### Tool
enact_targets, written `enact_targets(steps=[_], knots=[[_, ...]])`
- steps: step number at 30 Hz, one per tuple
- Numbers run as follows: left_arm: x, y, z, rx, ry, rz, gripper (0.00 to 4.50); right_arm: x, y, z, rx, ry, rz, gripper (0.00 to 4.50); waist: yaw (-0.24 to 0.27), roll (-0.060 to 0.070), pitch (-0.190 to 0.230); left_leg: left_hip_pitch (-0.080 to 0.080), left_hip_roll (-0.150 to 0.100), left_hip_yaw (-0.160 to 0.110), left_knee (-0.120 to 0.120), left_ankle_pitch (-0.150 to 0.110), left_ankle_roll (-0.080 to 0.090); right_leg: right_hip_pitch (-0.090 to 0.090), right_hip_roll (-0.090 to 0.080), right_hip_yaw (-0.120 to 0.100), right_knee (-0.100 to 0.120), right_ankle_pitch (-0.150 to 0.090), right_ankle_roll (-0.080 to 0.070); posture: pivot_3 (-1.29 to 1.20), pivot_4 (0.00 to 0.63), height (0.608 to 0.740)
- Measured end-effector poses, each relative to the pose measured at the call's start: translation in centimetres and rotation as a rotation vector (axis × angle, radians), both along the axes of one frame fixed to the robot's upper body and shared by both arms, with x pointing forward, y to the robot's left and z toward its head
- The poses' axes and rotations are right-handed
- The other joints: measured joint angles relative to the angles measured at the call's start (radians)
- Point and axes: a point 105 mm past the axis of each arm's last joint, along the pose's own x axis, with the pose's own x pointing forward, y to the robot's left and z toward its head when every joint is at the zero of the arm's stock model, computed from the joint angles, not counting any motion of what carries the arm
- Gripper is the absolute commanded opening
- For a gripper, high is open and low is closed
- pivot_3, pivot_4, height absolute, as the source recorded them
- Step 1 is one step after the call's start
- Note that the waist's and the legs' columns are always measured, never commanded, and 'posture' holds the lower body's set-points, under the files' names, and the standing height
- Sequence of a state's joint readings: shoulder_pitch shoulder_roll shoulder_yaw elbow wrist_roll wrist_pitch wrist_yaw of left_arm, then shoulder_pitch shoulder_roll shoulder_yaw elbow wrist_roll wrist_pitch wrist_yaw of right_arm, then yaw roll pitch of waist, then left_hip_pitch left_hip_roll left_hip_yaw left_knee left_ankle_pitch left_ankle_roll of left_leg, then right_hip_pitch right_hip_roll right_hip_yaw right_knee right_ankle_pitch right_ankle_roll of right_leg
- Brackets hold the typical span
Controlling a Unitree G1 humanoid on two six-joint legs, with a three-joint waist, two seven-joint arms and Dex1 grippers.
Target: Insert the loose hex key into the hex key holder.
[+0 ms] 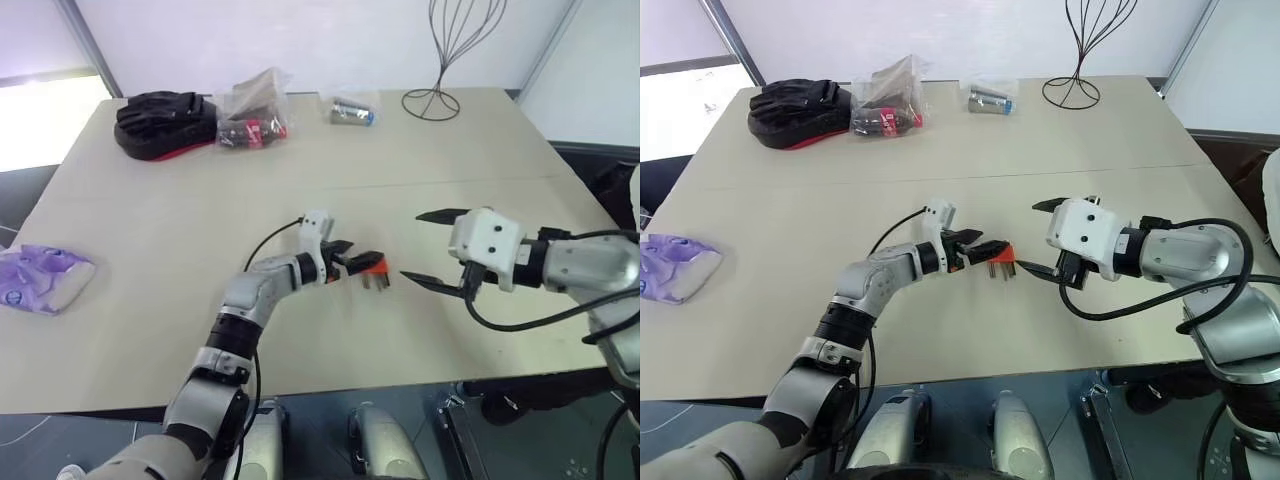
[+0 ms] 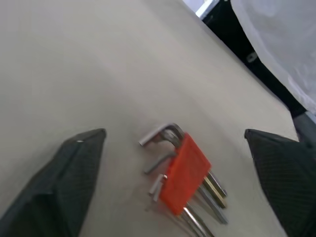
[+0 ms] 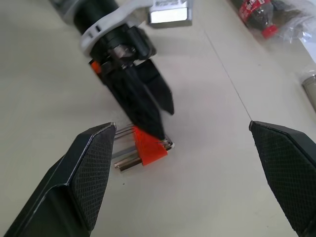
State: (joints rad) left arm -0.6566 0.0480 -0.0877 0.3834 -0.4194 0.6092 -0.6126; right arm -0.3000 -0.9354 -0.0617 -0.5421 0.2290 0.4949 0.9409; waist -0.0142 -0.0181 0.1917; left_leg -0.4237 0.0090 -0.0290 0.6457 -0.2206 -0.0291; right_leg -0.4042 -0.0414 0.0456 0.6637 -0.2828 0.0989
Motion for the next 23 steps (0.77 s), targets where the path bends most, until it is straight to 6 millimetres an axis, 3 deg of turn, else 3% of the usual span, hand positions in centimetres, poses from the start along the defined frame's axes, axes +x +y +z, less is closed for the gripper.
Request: enact_targets(steps=[6,10,14,19,23], knots=[[1.7,4.6,1.1,0.139,-0.168,0.08,4.47,0.2,-0.9,-0.2,-0.042,0.04,-0.001,4.5,0.003,0.0,0.0,-0.001,0.0,0.0,0.0,0.0,0.0,-0.001,0.0,0.0,0.0,0.0,0.0,0.0,0.15,0.74],[1.6,6.1,5.1,0.198,-0.356,0.007,4.47,0.0,-1.8,-0.7,-0.091,0.096,0.01,4.5,0.01,0.0,0.0,-0.002,0.0,0.001,0.0,0.0,0.0,0.0,-0.002,-0.001,-0.001,0.0,0.0,0.0,0.15,0.74],[-0.8,7.6,8.1,0.277,-0.487,-0.145,4.47,-0.3,-3.1,-1.7,-0.143,0.164,0.008,4.5,0.003,0.0,0.0,-0.002,0.0,0.001,-0.001,-0.001,0.001,0.0,-0.003,-0.001,-0.003,0.0,0.0,0.0,0.15,0.74],[-5.6,9.7,8.2,0.314,-0.411,-0.356,4.47,-0.5,-3.9,-2.2,-0.168,0.201,0.003,4.5,-0.004,0.001,0.001,-0.001,0.003,0.001,-0.002,-0.001,0.001,-0.001,-0.002,0.0,-0.002,0.0,0.0,0.0,0.15,0.74],[-9.2,11.2,8.7,0.332,-0.343,-0.464,4.47,-0.5,-4.7,-1.4,-0.185,0.183,-0.019,4.5,0.001,0.002,0.002,-0.002,0.003,0.001,-0.001,-0.001,0.001,-0.001,-0.002,0.0,-0.002,-0.001,-0.002,0.0,0.15,0.74]])
